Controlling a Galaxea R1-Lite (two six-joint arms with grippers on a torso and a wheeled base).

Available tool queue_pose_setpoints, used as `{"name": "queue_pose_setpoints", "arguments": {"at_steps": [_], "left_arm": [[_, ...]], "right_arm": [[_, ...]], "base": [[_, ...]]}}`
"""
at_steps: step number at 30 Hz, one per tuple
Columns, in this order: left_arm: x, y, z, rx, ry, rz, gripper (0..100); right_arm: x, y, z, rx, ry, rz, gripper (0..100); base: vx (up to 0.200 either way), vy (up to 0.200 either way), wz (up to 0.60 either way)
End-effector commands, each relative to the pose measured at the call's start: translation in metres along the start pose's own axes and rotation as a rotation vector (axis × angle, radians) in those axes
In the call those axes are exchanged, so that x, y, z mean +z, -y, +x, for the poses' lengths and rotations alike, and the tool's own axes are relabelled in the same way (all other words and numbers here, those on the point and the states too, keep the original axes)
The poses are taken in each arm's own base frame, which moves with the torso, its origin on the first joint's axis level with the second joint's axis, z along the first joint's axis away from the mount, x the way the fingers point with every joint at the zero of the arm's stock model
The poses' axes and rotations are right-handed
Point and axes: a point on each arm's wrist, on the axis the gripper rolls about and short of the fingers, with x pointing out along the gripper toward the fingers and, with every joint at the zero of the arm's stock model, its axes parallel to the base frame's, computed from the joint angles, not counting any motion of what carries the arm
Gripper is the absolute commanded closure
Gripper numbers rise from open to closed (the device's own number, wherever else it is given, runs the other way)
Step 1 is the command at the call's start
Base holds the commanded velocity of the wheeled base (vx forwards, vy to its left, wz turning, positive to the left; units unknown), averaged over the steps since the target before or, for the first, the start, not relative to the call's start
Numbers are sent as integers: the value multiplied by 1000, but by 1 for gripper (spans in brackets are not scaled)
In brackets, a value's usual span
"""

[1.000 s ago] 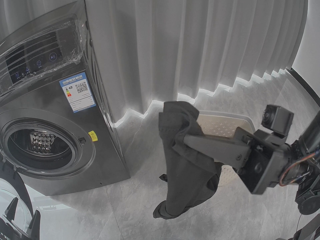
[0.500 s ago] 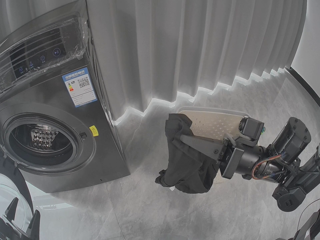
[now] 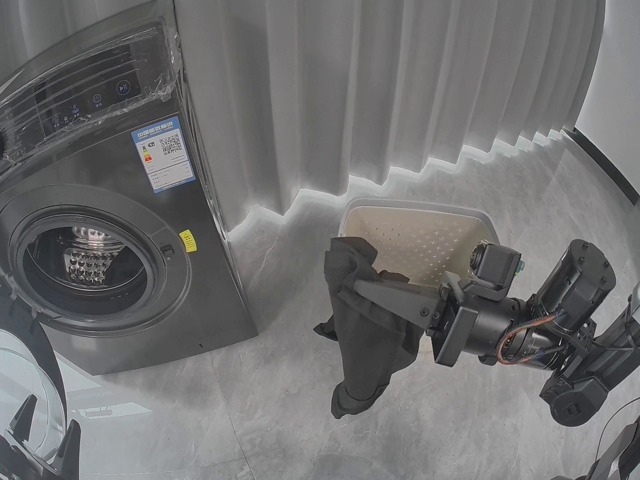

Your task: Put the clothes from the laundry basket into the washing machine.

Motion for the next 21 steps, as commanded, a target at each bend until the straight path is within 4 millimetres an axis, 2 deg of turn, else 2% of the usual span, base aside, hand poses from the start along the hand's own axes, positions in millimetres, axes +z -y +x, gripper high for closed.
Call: {"name": "queue_pose_setpoints", "arguments": {"at_steps": [1, 3, 8, 14, 21], "left_arm": [[-5, -1, 0, 1, -2, 0, 0], [-5, -1, 0, 1, -2, 1, 0], [-5, -1, 0, 1, -4, 1, 0], [-5, -1, 0, 1, -2, 1, 0], [-5, -1, 0, 1, -2, 3, 0]], "right_arm": [[-1, -2, 2, 11, -3, 0, 100], [1, -2, 3, 19, 2, -3, 100], [9, -11, 11, 56, 14, -13, 100], [24, -49, 21, 153, 1, -2, 100], [29, -76, 37, 267, 24, -12, 100]], "base": [[0, 0, 600], [0, 0, 600], [0, 0, 0], [0, 0, 0], [0, 0, 0]]}}
